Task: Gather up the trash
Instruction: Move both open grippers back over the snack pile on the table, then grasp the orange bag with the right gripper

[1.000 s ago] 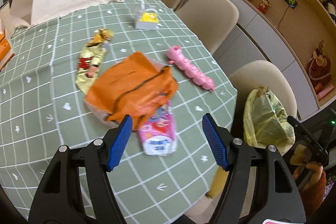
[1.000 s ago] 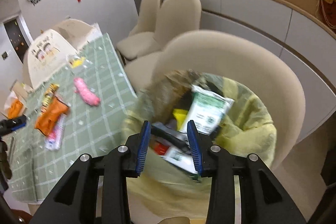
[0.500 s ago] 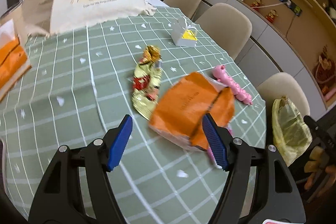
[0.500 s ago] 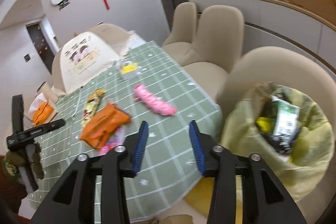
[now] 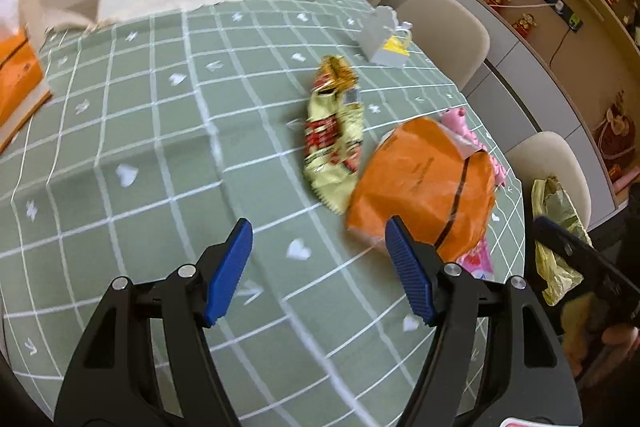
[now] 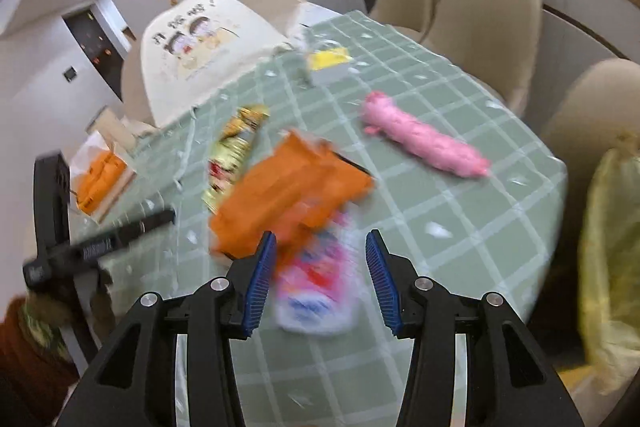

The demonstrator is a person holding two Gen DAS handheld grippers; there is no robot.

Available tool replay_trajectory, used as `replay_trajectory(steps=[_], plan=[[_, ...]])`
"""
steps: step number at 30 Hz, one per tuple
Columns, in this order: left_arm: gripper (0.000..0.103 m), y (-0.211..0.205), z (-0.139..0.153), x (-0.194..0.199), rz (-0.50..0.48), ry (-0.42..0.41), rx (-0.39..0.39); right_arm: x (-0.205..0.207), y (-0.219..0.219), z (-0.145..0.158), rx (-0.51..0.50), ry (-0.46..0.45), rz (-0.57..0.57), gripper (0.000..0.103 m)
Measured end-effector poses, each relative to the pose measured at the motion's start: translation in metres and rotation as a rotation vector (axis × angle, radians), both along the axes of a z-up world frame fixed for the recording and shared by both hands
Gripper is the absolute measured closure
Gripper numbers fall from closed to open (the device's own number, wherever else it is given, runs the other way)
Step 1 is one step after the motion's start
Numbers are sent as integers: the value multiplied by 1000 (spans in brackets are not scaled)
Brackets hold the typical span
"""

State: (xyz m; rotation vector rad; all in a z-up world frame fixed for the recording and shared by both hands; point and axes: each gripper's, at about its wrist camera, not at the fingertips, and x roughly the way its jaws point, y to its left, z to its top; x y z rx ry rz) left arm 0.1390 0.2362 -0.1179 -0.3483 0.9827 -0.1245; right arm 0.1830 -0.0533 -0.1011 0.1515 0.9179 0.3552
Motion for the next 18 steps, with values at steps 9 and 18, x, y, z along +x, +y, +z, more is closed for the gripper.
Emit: replay_trajectory(steps=[9,18], plan=[[37,53,2,-33,66,33,-23,44,63,-49,-60,88,-25,62],[37,58,1,-27,56,29,-32,25,50,-1,-15,-5,19,98]])
